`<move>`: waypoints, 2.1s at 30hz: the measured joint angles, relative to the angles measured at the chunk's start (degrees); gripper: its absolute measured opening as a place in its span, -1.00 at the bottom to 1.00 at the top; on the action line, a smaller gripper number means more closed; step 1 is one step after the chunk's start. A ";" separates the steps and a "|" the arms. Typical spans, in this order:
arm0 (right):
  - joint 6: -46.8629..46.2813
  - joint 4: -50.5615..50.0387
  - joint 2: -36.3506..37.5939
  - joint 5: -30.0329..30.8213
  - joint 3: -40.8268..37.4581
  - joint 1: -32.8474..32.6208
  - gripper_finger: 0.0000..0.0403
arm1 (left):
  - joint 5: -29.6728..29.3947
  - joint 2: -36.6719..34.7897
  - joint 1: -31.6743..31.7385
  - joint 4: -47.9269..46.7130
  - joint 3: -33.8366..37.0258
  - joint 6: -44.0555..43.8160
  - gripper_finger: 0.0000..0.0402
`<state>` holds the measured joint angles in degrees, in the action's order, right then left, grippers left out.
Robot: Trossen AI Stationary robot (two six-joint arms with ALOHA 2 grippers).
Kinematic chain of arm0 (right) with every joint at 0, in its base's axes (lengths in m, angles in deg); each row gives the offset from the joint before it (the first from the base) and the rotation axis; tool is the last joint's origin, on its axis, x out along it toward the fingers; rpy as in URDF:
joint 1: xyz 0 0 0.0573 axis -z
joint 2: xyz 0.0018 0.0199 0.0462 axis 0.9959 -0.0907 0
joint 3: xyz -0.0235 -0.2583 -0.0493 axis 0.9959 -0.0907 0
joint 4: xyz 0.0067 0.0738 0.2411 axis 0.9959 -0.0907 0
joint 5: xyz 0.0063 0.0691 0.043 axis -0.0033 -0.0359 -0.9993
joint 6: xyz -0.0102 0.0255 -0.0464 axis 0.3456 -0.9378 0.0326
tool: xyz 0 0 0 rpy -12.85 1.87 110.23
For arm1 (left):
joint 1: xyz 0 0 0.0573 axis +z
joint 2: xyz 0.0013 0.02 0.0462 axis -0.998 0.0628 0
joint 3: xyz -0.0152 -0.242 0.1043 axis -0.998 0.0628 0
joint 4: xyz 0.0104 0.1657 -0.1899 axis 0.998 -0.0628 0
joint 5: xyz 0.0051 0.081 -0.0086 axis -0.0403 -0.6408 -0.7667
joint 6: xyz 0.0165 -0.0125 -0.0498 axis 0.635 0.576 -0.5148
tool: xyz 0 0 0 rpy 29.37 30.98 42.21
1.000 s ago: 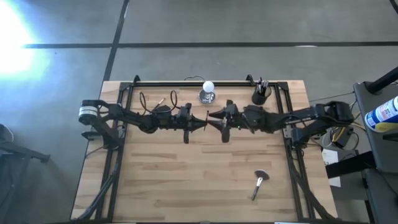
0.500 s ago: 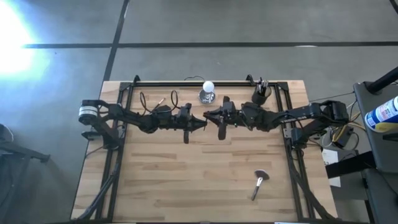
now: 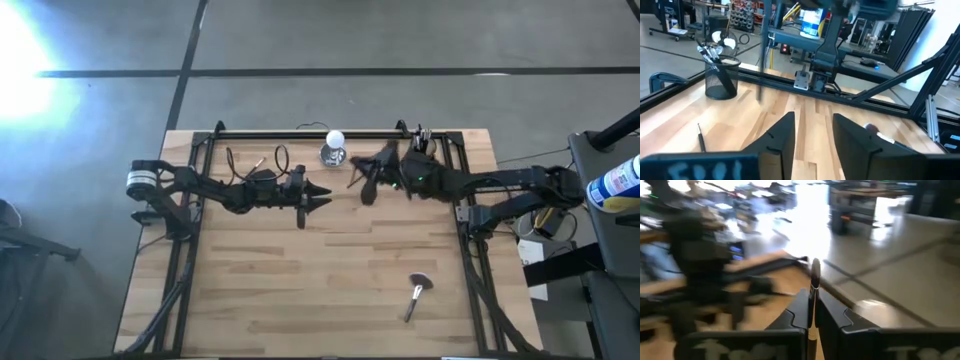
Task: Put items in baskets/containers
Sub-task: Put the black eyeshadow brush into the black pen holder, then put the black liner brush into the black pen holder
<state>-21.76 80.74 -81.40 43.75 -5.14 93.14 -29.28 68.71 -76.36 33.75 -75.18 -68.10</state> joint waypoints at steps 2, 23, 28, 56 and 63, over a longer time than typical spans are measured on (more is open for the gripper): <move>1.30 -4.92 3.38 3.15 -0.58 1.64 -0.94 | 0.01 0.00 0.03 -0.03 0.44 0.02 -0.37; 3.94 -9.13 20.17 8.88 -17.78 38.71 -0.94 | 0.15 0.00 0.15 0.11 1.18 0.72 -0.36; 2.77 -4.21 16.79 8.86 -19.60 40.37 -0.94 | 0.15 0.00 0.35 0.13 1.22 0.74 -0.36; -7.03 -19.34 13.87 8.94 -13.30 40.28 -0.31 | -3.30 0.00 0.95 1.88 2.97 2.11 -0.45; 0.24 -25.14 12.54 -14.30 -6.08 37.55 -0.57 | -3.33 -0.04 3.96 8.35 7.67 1.38 -0.89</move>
<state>-21.52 55.59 -68.86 29.45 -11.22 130.68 -32.61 68.67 -72.39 42.10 -67.51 -66.72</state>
